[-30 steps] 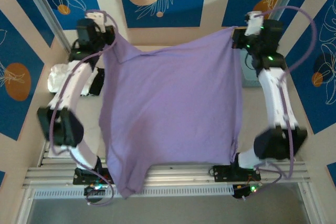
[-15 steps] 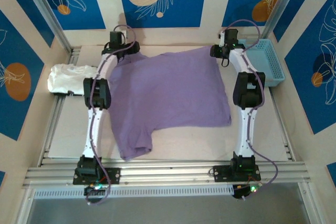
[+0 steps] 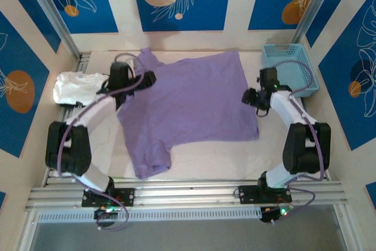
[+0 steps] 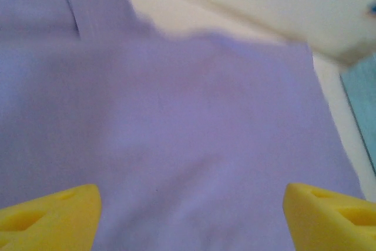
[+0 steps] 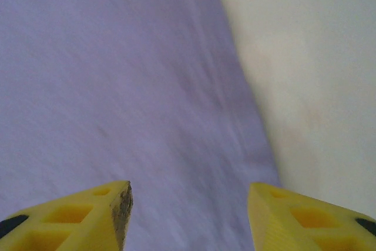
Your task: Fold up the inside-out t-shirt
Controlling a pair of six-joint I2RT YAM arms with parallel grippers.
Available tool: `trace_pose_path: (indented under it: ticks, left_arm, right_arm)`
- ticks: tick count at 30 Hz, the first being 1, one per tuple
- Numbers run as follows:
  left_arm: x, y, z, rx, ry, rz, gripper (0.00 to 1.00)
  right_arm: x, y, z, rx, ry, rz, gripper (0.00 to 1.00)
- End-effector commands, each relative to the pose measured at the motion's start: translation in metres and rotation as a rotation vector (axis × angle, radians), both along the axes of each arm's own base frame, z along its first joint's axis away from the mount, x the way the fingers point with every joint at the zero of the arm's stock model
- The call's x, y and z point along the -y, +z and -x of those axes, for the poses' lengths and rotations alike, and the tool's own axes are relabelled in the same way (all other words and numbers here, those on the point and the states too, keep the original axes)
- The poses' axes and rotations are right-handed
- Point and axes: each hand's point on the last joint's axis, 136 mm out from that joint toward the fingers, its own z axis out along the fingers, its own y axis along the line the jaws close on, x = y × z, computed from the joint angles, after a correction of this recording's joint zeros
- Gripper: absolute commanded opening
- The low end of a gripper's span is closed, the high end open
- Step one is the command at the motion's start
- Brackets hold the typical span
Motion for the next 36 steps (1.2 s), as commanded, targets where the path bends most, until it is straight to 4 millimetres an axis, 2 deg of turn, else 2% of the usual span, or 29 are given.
trace_pose_path:
  ticks: [1, 4, 6, 9, 14, 18, 21, 25, 28, 33, 36]
  left_arm:
    - [-0.003, -0.034, 0.049, -0.111, 0.022, 0.015, 0.79]
    - [-0.007, -0.055, 0.096, -0.177, -0.003, -0.042, 0.78]
    - [-0.010, -0.063, 0.117, -0.213, -0.010, -0.045, 0.78]
    - [-0.011, -0.067, 0.142, -0.239, -0.031, -0.049, 0.78]
    - [-0.018, -0.071, 0.173, -0.286, -0.046, -0.096, 0.77]
    - [-0.031, -0.080, 0.195, -0.324, -0.023, -0.142, 0.76]
    - [-0.040, -0.086, 0.208, -0.353, -0.005, -0.175, 0.76]
    - [-0.044, -0.098, 0.227, -0.402, 0.003, -0.204, 0.73]
    - [-0.042, -0.108, 0.239, -0.441, 0.015, -0.209, 0.69]
    - [-0.052, -0.127, 0.274, -0.557, 0.049, -0.270, 0.63]
    - [-0.054, -0.131, 0.292, -0.592, 0.068, -0.287, 0.61]
  right_arm:
    - [0.013, -0.022, 0.045, -0.114, -0.145, -0.075, 0.56]
    - [0.017, -0.040, 0.070, -0.206, -0.176, -0.111, 0.55]
    - [0.015, -0.050, 0.083, -0.258, -0.183, -0.106, 0.55]
    - [0.007, -0.059, 0.093, -0.314, -0.188, -0.153, 0.54]
    - [0.009, -0.065, 0.102, -0.360, -0.197, -0.139, 0.50]
    - [0.009, -0.073, 0.101, -0.398, -0.197, -0.158, 0.49]
    - [0.005, -0.077, 0.096, -0.409, -0.183, -0.191, 0.43]
    - [0.003, -0.072, 0.087, -0.373, -0.172, -0.211, 0.23]
    - [0.005, -0.061, 0.083, -0.304, -0.165, -0.194, 0.13]
    - [0.004, -0.052, 0.082, -0.250, -0.153, -0.192, 0.08]
    - [0.003, -0.049, 0.081, -0.232, -0.146, -0.199, 0.07]
